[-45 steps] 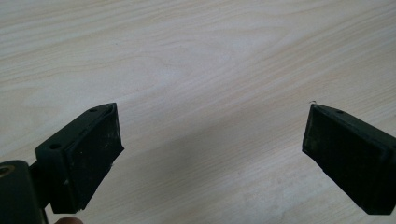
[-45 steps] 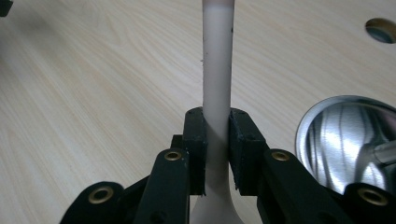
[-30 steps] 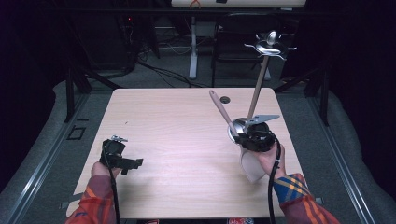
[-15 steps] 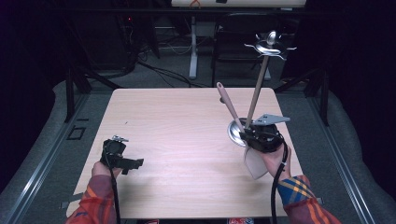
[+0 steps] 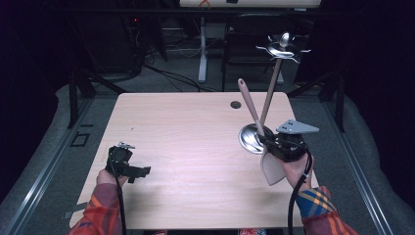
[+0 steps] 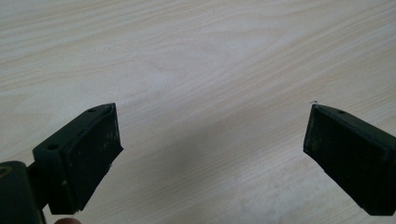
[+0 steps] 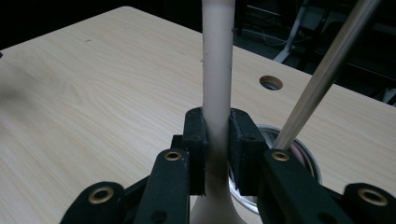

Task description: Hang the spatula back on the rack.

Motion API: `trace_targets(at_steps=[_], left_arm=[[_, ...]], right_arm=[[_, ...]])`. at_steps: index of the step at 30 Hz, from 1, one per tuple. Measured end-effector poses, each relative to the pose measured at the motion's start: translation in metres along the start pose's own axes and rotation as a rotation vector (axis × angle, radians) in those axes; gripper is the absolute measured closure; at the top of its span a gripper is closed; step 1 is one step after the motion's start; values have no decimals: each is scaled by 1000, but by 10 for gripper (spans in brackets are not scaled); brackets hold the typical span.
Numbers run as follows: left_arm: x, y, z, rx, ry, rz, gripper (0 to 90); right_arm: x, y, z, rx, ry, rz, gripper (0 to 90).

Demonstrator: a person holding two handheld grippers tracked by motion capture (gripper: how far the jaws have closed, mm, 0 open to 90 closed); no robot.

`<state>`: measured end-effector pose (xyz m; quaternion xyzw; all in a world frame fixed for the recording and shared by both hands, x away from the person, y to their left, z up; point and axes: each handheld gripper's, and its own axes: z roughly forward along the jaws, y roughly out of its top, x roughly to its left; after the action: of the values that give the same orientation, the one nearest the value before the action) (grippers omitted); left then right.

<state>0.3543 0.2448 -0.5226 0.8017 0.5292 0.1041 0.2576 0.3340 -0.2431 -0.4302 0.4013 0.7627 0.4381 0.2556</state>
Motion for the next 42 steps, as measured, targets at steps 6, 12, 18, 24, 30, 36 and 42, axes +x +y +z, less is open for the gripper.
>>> trace_targets(at_steps=[6, 12, 18, 24, 30, 36, 42], left_arm=[[0, 0, 0, 1, 0, 0, 38], [0, 0, 1, 3, 0, 1, 38], [-1, 0, 0, 8, 1, 6, 38], [-1, 0, 1, 10, 1, 7, 39], [-1, 1, 1, 12, 0, 11, 39], [-2, 1, 2, 15, -1, 13, 40], [-2, 1, 2, 17, -2, 11, 40]], right_arm=[[-3, -2, -9, -46, -16, 2, 782], [-12, -7, -16, -56, -44, 36, 782], [-22, -12, -30, -100, -92, 66, 782], [-28, -15, -39, -128, -135, 77, 782], [-28, -12, -43, -163, -160, 67, 782], [-28, -9, -46, -185, -172, 68, 782], [-29, -6, -50, -213, -190, 64, 782]])
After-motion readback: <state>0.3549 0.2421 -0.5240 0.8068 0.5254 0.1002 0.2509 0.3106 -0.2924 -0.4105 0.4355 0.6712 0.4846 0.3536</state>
